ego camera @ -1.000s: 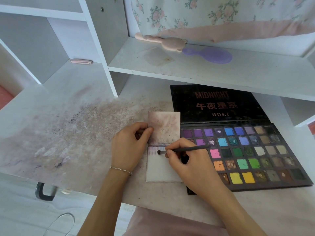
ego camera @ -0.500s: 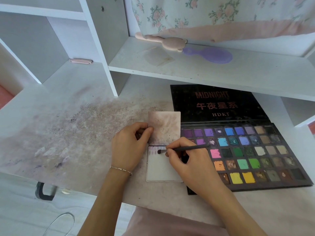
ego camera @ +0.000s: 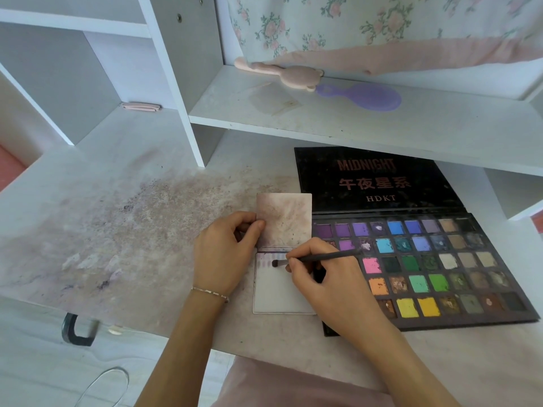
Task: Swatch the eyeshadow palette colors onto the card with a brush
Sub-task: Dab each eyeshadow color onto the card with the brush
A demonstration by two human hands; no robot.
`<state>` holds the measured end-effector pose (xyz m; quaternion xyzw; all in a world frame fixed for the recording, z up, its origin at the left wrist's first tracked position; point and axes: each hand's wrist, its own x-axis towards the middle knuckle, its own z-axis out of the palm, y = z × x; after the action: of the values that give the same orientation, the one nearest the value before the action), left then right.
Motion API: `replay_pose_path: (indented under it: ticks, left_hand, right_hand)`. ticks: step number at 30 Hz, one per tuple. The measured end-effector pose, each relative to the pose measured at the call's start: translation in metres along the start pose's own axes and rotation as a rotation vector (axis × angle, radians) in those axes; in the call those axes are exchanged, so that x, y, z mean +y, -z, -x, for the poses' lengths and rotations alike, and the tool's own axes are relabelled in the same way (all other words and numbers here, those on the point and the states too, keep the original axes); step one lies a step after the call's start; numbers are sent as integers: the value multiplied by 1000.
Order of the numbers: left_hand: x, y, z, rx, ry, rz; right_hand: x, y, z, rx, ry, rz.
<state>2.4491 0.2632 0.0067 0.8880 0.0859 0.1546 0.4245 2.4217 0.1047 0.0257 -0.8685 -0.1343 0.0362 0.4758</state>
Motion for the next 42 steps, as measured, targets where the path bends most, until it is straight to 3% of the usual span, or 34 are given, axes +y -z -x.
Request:
replay_pose_path:
  ticks: [14,22,36,42]
  left_hand:
    - [1,1,0,-14,3,1]
    - [1,1,0,-8,11,2]
    - [2,0,1,-1,29,-23]
    - [3,0,1,0,18,-44]
  right_hand:
    - [0,3,1,-7,6,-99]
    - [3,25,6,246,23,-326]
    - [45,82,18,533,-68,-144]
    - [54,89,16,509,-110,30]
